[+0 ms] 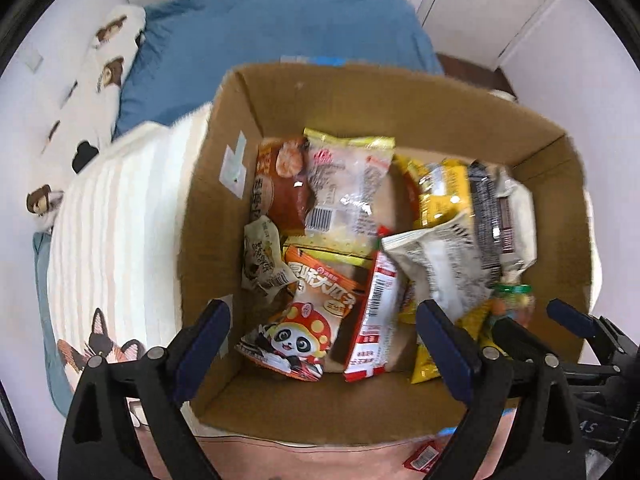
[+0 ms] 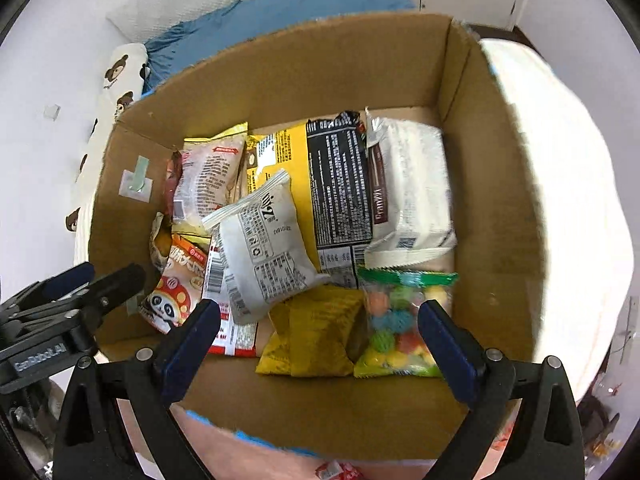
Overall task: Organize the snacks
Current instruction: 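Withdraw both tools from the box back toward the snacks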
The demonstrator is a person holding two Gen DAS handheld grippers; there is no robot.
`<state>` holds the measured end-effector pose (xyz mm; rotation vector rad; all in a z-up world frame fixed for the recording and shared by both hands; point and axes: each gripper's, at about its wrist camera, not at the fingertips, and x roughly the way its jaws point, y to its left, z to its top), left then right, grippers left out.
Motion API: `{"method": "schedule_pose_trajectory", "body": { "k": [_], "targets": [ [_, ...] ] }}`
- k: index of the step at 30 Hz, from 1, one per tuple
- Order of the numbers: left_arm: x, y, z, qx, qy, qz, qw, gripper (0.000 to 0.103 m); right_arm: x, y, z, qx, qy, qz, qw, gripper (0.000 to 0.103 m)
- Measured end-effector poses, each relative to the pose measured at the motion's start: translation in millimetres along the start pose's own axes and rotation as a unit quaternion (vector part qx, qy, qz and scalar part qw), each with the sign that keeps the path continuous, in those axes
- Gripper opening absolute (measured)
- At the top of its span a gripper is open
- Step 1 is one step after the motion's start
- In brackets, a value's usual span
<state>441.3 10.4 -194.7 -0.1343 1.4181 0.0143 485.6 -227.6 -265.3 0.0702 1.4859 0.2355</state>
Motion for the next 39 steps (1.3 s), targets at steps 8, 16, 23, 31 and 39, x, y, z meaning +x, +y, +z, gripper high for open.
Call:
{"method": "schedule_pose_trajectory", "body": {
  "k": [8,16,23,31,39],
  "targets": [
    [-51,7,-21,-0.01,-0.077,0.006,0.9969,0.095,-57,3,-33,-0.025,-0.064,-0.029,0.997,0.101],
    [-94,3,-67,-0.003,-0.135,0.015,0.9907,0.095,-107,9,-73,-0.042,-0.119,-0.028,0.992,0.101],
    [-128,6,-104,-0.006,-0.182,0.025,0.983,0.095,-140,9,-108,-0.045,-0.151,-0.019,0.987,0.101],
    [-151,6,-136,-0.017,-0.215,0.03,0.976,0.095,-167,10,-142,-0.046,-0.175,-0.001,0.984,0.101],
    [-137,-8,-163,-0.004,-0.212,-0.002,0.9774,0.103,-166,-8,-162,-0.026,-0.17,0.023,0.985,0.101]
  ]
}}
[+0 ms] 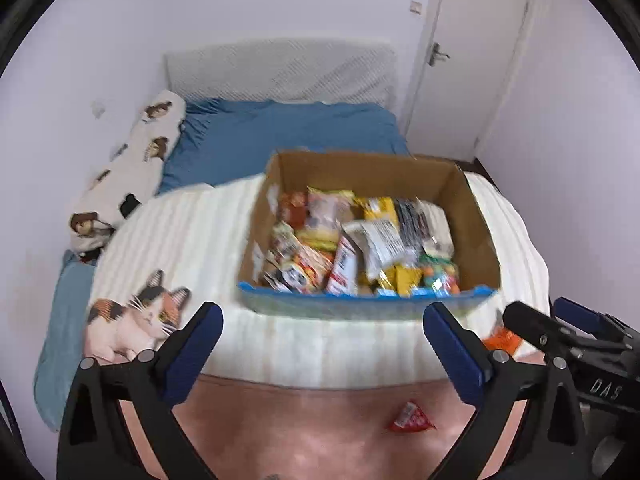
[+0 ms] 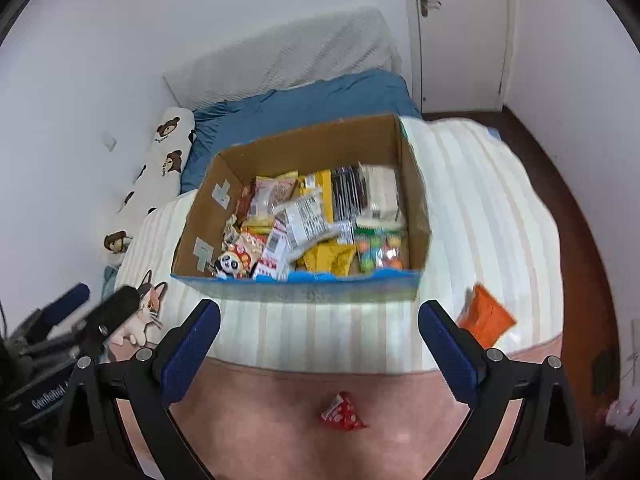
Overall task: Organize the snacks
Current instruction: 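Withdraw both tools from the box back toward the snacks, then grasp the red triangular candy packet with left tool while right tool grasps orange bag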
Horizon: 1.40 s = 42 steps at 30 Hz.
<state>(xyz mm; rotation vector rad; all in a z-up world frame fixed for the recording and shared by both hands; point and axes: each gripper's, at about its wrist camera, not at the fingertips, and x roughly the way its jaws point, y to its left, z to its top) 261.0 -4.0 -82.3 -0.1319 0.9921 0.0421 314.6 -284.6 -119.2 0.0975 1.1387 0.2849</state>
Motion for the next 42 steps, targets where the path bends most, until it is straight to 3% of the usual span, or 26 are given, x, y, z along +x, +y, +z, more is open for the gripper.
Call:
{"method": "schedule_pose_trajectory", "body": {
  "k": [2,7,11,15,18,21,25,27,28,30,31,32,37,42],
  "targets": [
    [11,-7,-11,0.003,0.019,-0.003,0.9998,0.103,5,-18,-11,0.021,0.012,0.002,1.0,0.101],
    [63,-33,-52,0.014,0.114,-0.034,0.9928,0.103,31,-71,-43,0.074,0.062,-0.008,0.995,0.101],
    [111,-54,-89,0.003,0.191,-0.044,0.9806,0.103,56,-119,-68,0.119,0.105,-0.022,0.987,0.101],
    [155,-71,-120,-0.026,0.267,-0.08,0.9601,0.101,72,-159,-78,0.157,0.122,-0.033,0.979,0.101],
    [172,-84,-131,-0.039,0.295,-0.102,0.9492,0.101,84,-184,-80,0.186,0.129,-0.03,0.974,0.101],
    [185,-94,-139,-0.051,0.313,-0.115,0.9415,0.097,100,-206,-75,0.225,0.137,-0.016,0.965,0.101],
    [201,-102,-147,-0.061,0.33,-0.116,0.9349,0.056,120,-217,-65,0.25,0.132,-0.015,0.959,0.101],
    [203,-104,-149,-0.057,0.326,-0.107,0.9376,0.049,132,-219,-57,0.254,0.127,-0.021,0.959,0.101],
    [203,-104,-150,-0.06,0.324,-0.108,0.9379,0.049,138,-219,-55,0.254,0.127,-0.023,0.959,0.101],
    [202,-102,-150,-0.063,0.322,-0.109,0.9383,0.048,152,-218,-51,0.25,0.131,-0.031,0.959,0.089],
    [200,-101,-151,-0.062,0.32,-0.107,0.9391,0.048,159,-219,-49,0.248,0.136,-0.034,0.959,0.071],
    [198,-99,-150,-0.06,0.319,-0.105,0.9401,0.048,166,-218,-50,0.243,0.146,-0.038,0.958,0.064],
    [190,-92,-148,-0.056,0.312,-0.089,0.9443,0.048,173,-187,-58,0.147,0.177,-0.032,0.973,0.058],
    [186,-70,-153,-0.055,0.316,-0.067,0.9447,0.048,176,-138,-103,0.047,0.238,-0.024,0.97,0.058]
  ]
}}
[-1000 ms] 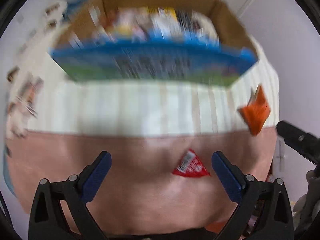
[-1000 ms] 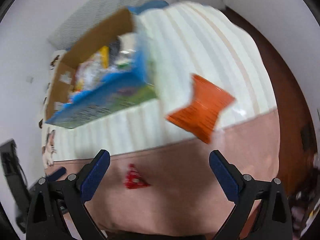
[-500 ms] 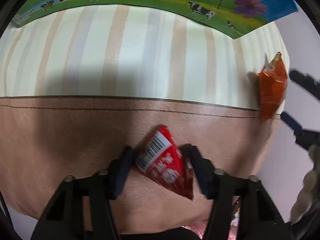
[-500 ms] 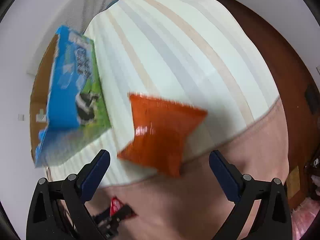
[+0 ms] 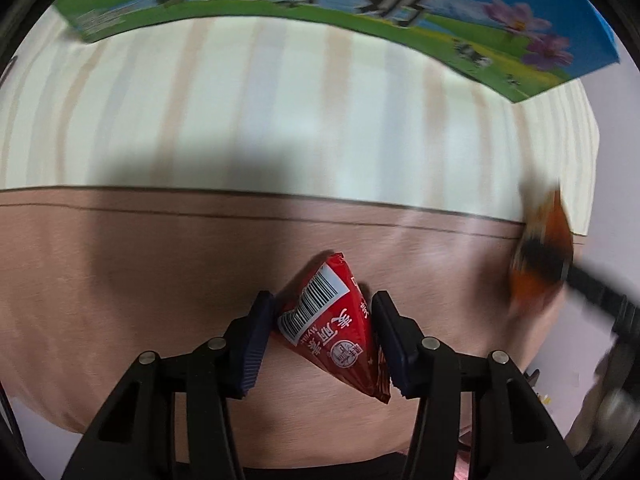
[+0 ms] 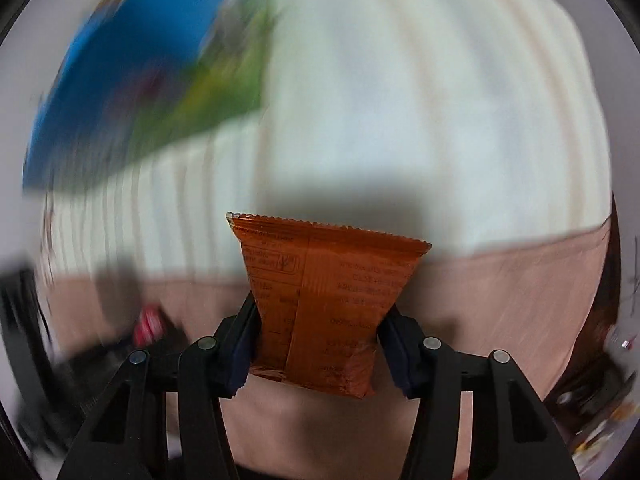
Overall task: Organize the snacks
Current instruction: 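Grasp the red triangular candy packet with left tool while right tool grasps orange bag, then lift both packets up over the cardboard box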
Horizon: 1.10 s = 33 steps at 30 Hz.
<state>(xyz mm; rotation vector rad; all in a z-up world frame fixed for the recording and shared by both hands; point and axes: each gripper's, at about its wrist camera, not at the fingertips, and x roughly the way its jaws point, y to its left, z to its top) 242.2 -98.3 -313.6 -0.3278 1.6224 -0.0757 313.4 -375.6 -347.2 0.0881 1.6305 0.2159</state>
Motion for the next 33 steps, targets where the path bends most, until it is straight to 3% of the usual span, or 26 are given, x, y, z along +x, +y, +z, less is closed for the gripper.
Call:
{"method": "schedule_pose_trajectory", "body": {
  "k": [6,15,23,28,33],
  "targets": [
    [5,13,-11,-0.002,0.008,0.013,0.9999,0.049,19,23,-36,-0.017,0.021,-0.002,1.0,0.058],
    [26,0,-7,0.011,0.012,0.032,0.9994,0.049,32,26,-49,0.009,0.016,-0.001,1.0,0.063],
    [37,-2,5,0.023,0.003,0.045,0.9987,0.047,40,37,-54,0.007,0.003,-0.027,1.0,0.067],
    [32,-4,0,0.029,-0.006,0.045,0.9985,0.045,38,42,-64,0.004,-0.013,-0.037,0.999,0.057],
    [19,-2,-7,0.028,-0.01,0.04,0.9988,0.045,29,42,-69,0.009,-0.019,-0.02,1.0,0.053]
  ]
}}
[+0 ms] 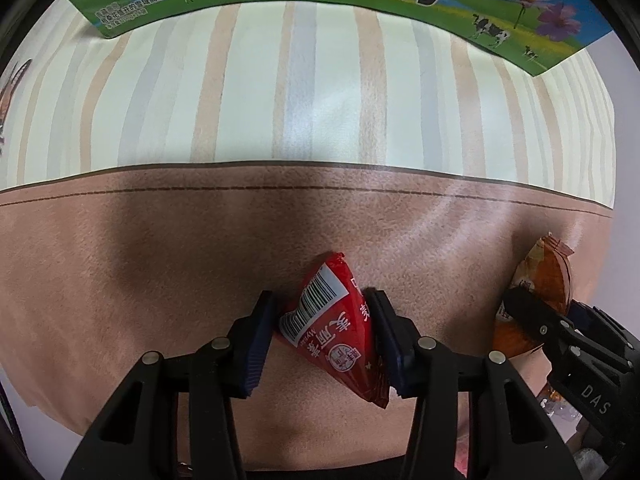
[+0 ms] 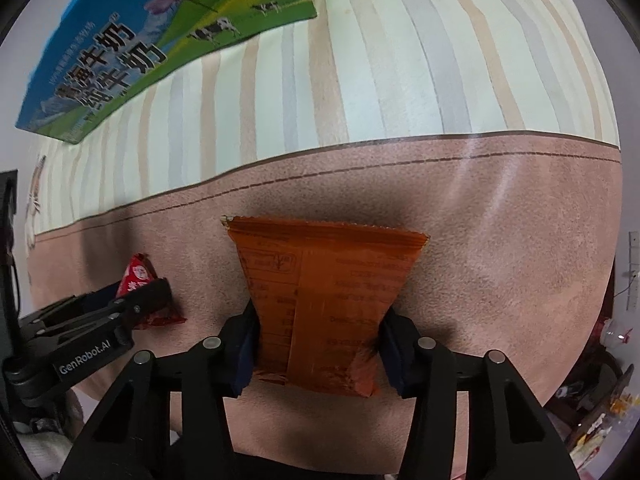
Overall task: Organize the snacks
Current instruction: 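Lift both packets up over the cardboard box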
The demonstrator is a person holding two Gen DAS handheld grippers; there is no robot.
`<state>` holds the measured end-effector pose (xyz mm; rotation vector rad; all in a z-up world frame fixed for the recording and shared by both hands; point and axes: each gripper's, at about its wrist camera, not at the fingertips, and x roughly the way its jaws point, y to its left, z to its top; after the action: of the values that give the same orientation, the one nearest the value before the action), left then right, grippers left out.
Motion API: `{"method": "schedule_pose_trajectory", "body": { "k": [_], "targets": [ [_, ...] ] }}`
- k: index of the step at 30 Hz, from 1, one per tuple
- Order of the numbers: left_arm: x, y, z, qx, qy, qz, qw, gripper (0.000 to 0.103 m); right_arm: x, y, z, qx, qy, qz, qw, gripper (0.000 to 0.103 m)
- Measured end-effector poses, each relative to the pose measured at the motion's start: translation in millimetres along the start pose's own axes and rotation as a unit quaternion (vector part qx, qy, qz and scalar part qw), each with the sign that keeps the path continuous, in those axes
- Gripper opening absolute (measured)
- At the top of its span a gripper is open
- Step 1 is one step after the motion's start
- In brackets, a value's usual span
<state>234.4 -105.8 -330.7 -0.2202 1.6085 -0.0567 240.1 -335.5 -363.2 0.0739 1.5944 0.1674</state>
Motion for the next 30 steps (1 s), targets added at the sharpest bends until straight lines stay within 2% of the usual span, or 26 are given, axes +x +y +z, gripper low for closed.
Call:
{"method": "schedule_pose_trajectory", "body": {
  "k": [7,15,23,28,30],
  "targets": [
    [-38,17,-5,0.0,-0.016,-0.015,0.9998,0.045,-19,7,0,0.006,-0.005,0.042,0.999,0.051],
    [-111,19,14,0.009,-0.076,-0.041,0.9962,0.045,-66,29,14,0.0,-0.036,0.103,0.994,0.051],
    [-193,22,61,0.033,-0.148,-0.065,0.9862,0.045,-140,51,68,-0.008,-0.096,0.159,0.983,0.051],
    [-224,20,107,0.043,-0.167,-0.063,0.983,0.045,-175,63,125,-0.021,-0.128,0.159,0.979,0.051],
    [-229,19,130,0.049,-0.171,-0.05,0.9828,0.045,-182,71,151,-0.028,-0.134,0.152,0.979,0.051]
  ]
}}
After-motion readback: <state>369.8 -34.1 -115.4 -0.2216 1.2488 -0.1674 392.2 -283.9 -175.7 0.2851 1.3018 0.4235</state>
